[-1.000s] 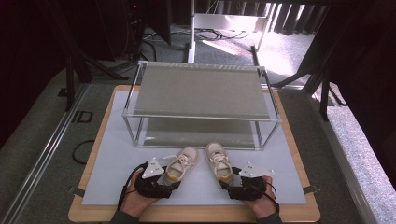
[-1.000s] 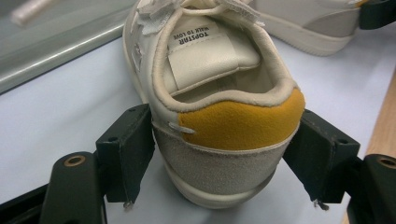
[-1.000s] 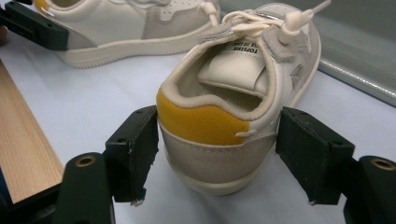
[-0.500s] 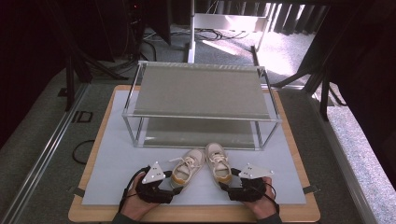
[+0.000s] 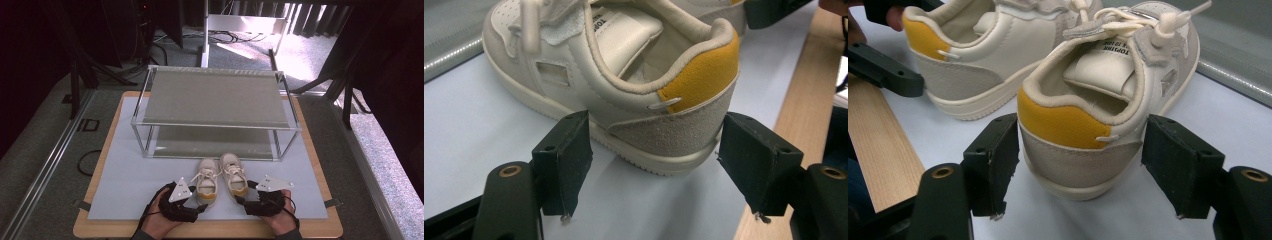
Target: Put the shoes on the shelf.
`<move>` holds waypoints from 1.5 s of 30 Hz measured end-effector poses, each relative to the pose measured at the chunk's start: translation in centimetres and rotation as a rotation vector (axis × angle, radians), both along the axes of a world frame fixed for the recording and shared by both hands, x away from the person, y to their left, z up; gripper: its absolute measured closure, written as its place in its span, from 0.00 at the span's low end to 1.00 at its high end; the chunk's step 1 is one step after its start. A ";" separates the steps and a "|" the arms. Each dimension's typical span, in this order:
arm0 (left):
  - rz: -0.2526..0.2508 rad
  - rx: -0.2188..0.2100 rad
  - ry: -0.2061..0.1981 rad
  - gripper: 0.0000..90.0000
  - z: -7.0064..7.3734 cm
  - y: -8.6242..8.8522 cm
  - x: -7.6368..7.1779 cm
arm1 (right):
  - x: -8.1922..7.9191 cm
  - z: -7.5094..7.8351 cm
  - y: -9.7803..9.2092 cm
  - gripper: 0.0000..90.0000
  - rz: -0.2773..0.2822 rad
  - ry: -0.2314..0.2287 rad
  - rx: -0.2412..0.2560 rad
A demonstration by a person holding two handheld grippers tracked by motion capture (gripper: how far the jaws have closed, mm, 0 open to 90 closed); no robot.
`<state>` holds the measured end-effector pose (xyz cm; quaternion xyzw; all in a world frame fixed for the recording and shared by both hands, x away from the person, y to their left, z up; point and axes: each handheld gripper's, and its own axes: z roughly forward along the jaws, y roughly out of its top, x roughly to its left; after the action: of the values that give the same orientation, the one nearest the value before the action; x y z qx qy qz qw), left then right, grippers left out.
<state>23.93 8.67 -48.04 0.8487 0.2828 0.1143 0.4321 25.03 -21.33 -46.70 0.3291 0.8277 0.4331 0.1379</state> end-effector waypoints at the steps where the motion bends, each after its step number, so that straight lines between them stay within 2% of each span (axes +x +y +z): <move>1: 0.009 -0.006 0.000 0.32 0.0 -0.1 0.1 | 0.0 0.0 0.0 0.35 0.000 0.002 0.004; 6: 0.019 -0.005 -0.007 0.32 -0.1 -0.3 0.2 | 0.0 0.0 0.0 0.35 0.000 0.006 0.013; 12: 0.013 -0.010 0.001 0.32 -0.1 -0.2 0.4 | -0.1 0.0 0.3 0.36 0.024 0.009 0.020; 14: 0.013 -0.009 0.001 0.32 -0.1 -0.2 0.4 | -0.3 0.0 0.7 0.38 0.053 0.014 0.012; 19: 0.017 -0.011 -0.002 0.32 -0.1 -0.3 0.3 | -0.4 -0.1 0.7 0.40 0.055 0.015 0.015; 22: 0.023 -0.017 -0.002 0.31 -0.2 -0.3 0.4 | -0.6 0.0 0.9 0.47 0.095 0.019 0.015; 25: 0.025 -0.020 0.007 0.30 -0.2 -0.2 0.4 | -0.7 0.0 0.9 0.48 0.122 0.019 0.010; 28: 0.026 -0.016 0.004 0.30 -0.1 -0.2 0.3 | -0.6 0.5 0.4 0.48 0.125 0.015 0.058; 33: 0.038 -0.091 -0.012 0.31 1.2 1.3 0.1 | -0.5 1.6 -0.5 0.54 0.067 -0.011 0.130; 34: 0.046 -0.099 -0.015 0.31 1.4 1.5 0.1 | -0.2 1.7 -0.6 0.56 0.038 -0.007 0.126; 37: 0.089 -0.123 -0.015 0.31 2.3 2.2 0.5 | 0.2 1.8 -0.4 0.59 -0.001 -0.006 0.115; 40: 0.098 -0.149 -0.019 0.36 2.8 2.5 1.0 | 0.5 2.1 0.2 0.59 -0.030 -0.016 0.095; 45: 0.117 -0.144 -0.016 0.42 3.1 1.7 2.0 | 1.3 2.4 1.2 0.58 -0.047 0.000 0.071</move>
<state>25.94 10.40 -44.91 0.7965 0.3357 0.1257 0.4869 26.37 -20.08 -44.31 0.3532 0.8037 0.4591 0.1364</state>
